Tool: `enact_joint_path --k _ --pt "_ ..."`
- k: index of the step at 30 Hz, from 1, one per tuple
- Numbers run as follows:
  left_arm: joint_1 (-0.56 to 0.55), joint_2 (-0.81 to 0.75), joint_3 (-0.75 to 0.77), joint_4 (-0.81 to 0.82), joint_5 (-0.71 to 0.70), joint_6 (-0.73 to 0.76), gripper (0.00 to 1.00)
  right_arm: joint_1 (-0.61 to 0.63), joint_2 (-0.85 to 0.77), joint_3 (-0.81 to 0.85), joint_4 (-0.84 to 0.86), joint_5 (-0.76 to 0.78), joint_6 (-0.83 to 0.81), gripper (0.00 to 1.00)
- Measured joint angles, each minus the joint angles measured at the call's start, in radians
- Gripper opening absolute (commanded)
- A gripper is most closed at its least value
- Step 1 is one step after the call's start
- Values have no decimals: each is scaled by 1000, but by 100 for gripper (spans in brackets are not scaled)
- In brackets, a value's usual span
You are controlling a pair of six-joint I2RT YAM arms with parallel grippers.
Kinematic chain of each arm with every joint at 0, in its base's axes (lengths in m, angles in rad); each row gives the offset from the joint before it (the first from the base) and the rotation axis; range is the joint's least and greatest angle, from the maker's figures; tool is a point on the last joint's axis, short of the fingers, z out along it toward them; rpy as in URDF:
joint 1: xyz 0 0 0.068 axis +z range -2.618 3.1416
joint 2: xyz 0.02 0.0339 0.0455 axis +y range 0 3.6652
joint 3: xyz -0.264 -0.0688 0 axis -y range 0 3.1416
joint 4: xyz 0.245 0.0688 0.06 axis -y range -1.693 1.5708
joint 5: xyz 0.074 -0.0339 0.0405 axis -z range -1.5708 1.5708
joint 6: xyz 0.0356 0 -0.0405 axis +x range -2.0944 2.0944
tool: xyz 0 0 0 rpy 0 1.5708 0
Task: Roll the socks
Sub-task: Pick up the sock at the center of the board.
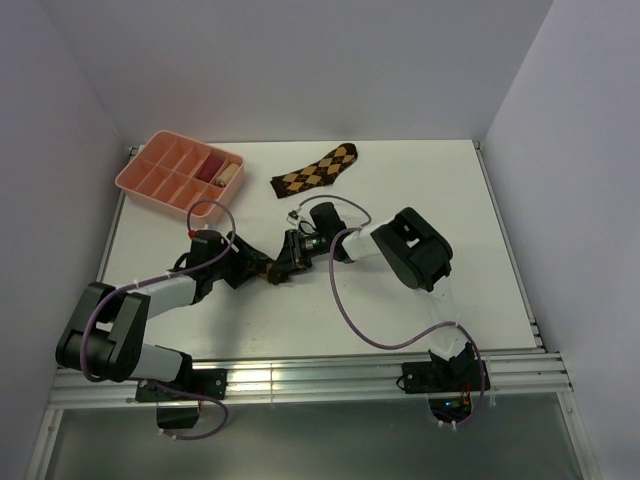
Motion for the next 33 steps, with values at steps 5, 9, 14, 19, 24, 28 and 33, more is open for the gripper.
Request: enact_joint_path --k 5,9,14,19,24,28,33 --pt "-10 2 -2 4 2 11 71 -14 32 -2 66 -46 82 0" --pt "-32 29 5 33 5 15 68 -19 49 -5 105 -64 135 0" --pt "-52 77 29 54 -3 19 58 -28 59 -9 129 -78 173 0" --pt "-55 130 51 86 3 12 32 -36 66 -9 138 -87 192 4" --pt "-56 165 73 98 14 5 4 -42 67 -9 129 -86 186 33" --pt "-60 166 93 66 9 4 1 -42 26 -8 49 -54 119 56" --pt "-76 153 147 -43 -32 11 1 -34 -100 -13 -198 80 -60 65"
